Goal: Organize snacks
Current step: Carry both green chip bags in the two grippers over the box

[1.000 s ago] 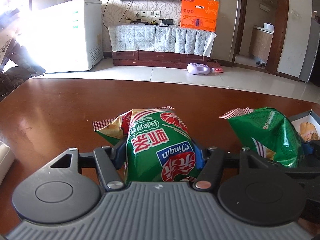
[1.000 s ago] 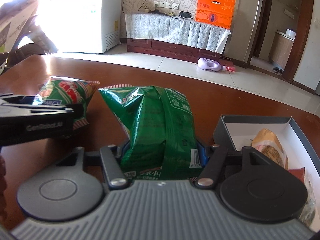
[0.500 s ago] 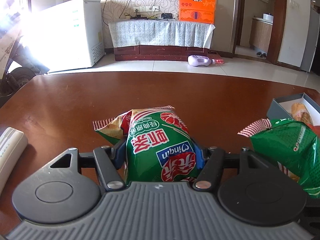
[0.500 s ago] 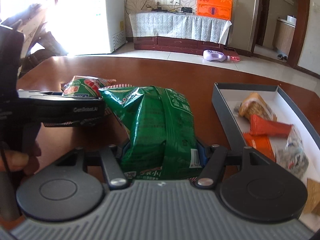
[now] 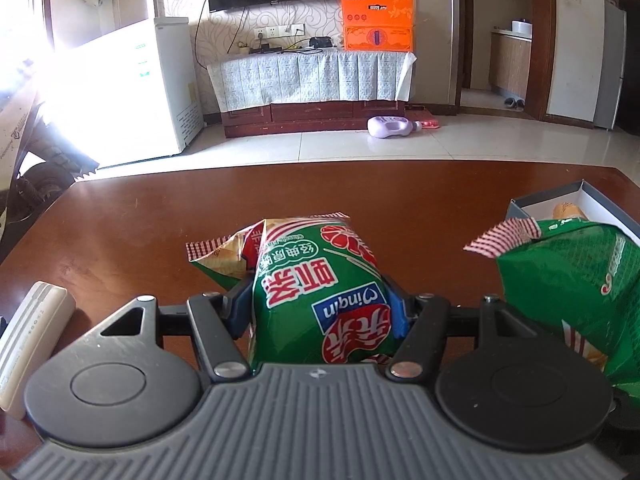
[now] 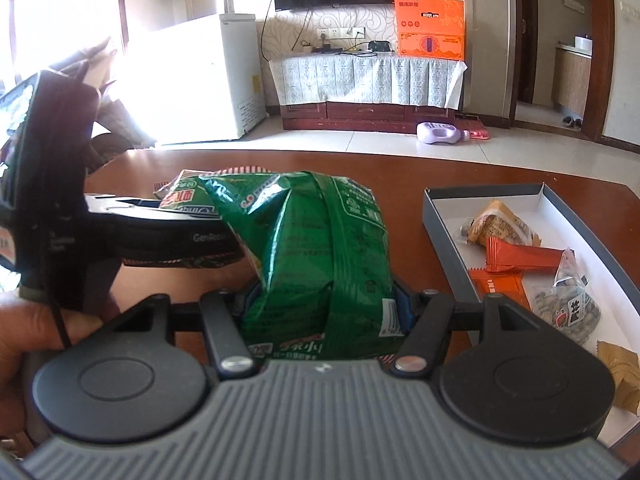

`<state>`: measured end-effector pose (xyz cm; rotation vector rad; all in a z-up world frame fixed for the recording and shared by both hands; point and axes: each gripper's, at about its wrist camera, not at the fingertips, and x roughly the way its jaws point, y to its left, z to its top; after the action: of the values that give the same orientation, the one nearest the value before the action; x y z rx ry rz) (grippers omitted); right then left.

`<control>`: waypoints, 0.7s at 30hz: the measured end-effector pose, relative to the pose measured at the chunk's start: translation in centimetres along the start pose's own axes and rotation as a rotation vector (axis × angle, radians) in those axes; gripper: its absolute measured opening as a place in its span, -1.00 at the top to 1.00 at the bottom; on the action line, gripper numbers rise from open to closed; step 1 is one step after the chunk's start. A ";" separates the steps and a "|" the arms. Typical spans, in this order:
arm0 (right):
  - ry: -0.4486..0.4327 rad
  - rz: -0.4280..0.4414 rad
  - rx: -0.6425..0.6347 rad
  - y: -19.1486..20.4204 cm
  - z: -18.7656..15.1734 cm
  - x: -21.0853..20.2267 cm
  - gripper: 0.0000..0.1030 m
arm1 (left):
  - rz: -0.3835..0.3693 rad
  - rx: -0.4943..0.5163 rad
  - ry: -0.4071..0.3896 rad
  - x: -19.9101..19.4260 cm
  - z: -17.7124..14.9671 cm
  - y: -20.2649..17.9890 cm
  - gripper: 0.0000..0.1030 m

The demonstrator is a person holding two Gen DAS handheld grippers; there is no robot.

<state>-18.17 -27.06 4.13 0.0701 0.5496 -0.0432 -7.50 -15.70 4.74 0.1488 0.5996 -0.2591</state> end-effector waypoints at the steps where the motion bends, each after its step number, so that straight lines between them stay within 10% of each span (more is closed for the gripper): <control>1: 0.001 0.004 0.005 -0.1 0.0 0.0 -0.26 | 0.004 0.001 0.003 -0.1 0.0 0.0 -0.33; 21: -0.085 -0.002 -0.020 -0.6 0.7 -2.8 -0.26 | -0.005 0.027 -0.073 -3.6 1.1 -1.2 -0.33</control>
<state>-20.29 -27.70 6.13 0.0477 0.4650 -0.0429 -10.11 -16.41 7.65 0.1635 0.5247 -0.2766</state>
